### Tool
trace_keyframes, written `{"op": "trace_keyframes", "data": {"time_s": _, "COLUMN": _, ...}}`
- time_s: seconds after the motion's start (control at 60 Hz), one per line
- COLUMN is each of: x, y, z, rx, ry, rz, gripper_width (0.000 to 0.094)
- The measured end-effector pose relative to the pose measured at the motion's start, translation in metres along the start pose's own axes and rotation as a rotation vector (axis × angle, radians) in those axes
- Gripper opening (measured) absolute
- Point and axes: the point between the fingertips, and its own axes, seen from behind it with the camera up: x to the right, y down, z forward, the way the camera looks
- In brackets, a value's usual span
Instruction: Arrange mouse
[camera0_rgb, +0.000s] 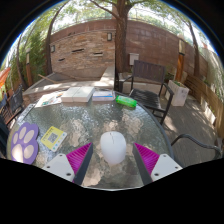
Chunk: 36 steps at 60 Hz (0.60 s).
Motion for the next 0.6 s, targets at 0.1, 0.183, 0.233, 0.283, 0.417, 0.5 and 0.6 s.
{"op": "trace_keyframes", "data": {"time_s": 0.1, "x": -0.006, "y": 0.001, "z": 0.027, "rx": -0.021, "ry": -0.028, "rz": 0.000, "gripper_width": 0.0710}}
{"op": "trace_keyframes", "data": {"time_s": 0.183, "x": 0.004, "y": -0.001, "z": 0.038, "rx": -0.014, "ry": -0.026, "rz": -0.029, "gripper_width": 0.0546}}
{"op": "trace_keyframes", "data": {"time_s": 0.233, "x": -0.007, "y": 0.000, "z": 0.039, "rx": -0.014, "ry": -0.036, "rz": -0.033, "gripper_width": 0.0499}}
{"op": "trace_keyframes", "data": {"time_s": 0.283, "x": -0.008, "y": 0.001, "z": 0.040, "rx": -0.020, "ry": -0.031, "rz": -0.029, "gripper_width": 0.0466}}
{"op": "trace_keyframes", "data": {"time_s": 0.417, "x": -0.004, "y": -0.001, "z": 0.037, "rx": -0.026, "ry": 0.005, "rz": -0.059, "gripper_width": 0.0381}}
{"op": "trace_keyframes", "data": {"time_s": 0.5, "x": -0.002, "y": 0.001, "z": 0.034, "rx": -0.039, "ry": 0.042, "rz": -0.038, "gripper_width": 0.0344}}
{"op": "trace_keyframes", "data": {"time_s": 0.6, "x": 0.008, "y": -0.015, "z": 0.018, "rx": -0.007, "ry": 0.102, "rz": 0.000, "gripper_width": 0.0346}}
